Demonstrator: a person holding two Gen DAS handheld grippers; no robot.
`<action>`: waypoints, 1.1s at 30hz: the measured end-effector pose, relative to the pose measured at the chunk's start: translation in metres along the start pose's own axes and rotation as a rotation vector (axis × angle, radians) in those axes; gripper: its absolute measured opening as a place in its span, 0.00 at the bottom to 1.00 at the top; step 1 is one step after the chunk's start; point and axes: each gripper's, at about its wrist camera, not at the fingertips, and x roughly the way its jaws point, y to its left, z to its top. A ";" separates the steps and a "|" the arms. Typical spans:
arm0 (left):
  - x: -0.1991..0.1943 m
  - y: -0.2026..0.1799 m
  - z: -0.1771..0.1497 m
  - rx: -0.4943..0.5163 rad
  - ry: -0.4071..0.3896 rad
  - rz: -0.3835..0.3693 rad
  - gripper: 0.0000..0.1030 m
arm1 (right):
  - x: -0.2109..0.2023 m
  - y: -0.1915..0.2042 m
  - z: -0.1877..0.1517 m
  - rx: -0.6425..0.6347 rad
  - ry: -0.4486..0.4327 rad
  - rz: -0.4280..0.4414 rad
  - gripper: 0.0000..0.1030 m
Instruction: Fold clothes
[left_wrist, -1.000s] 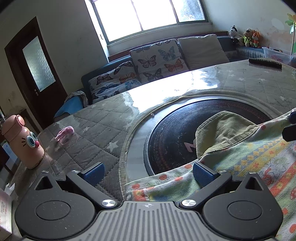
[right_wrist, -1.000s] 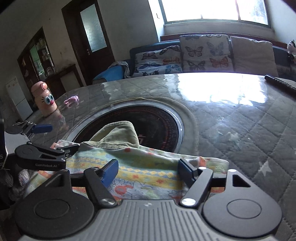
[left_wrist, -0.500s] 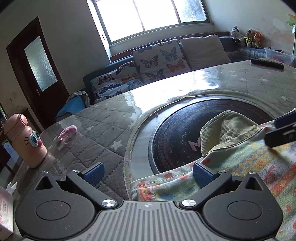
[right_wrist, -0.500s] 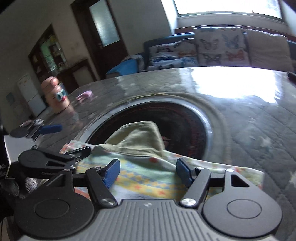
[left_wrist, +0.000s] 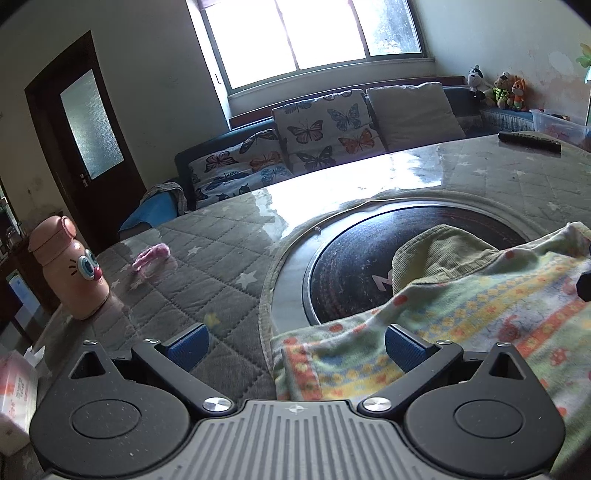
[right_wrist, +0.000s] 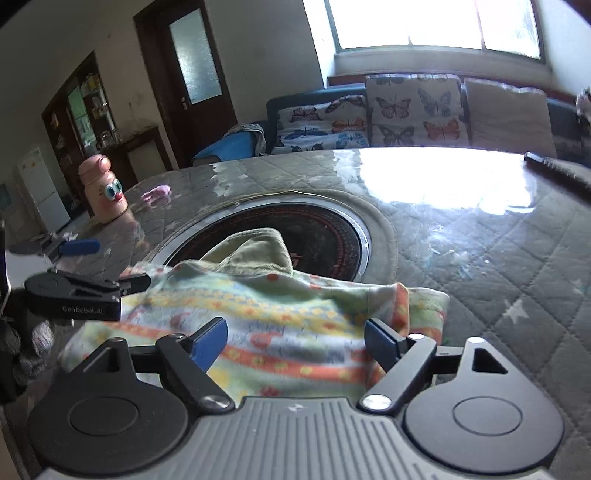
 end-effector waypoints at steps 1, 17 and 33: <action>-0.004 0.000 -0.002 -0.004 0.000 0.001 1.00 | -0.003 0.003 -0.003 -0.017 -0.002 -0.007 0.81; -0.036 0.005 -0.038 -0.098 0.058 0.017 1.00 | -0.023 0.036 -0.035 -0.152 -0.045 -0.121 0.97; -0.045 0.006 -0.044 -0.131 0.084 0.013 1.00 | 0.001 0.050 -0.037 -0.183 -0.029 -0.173 1.00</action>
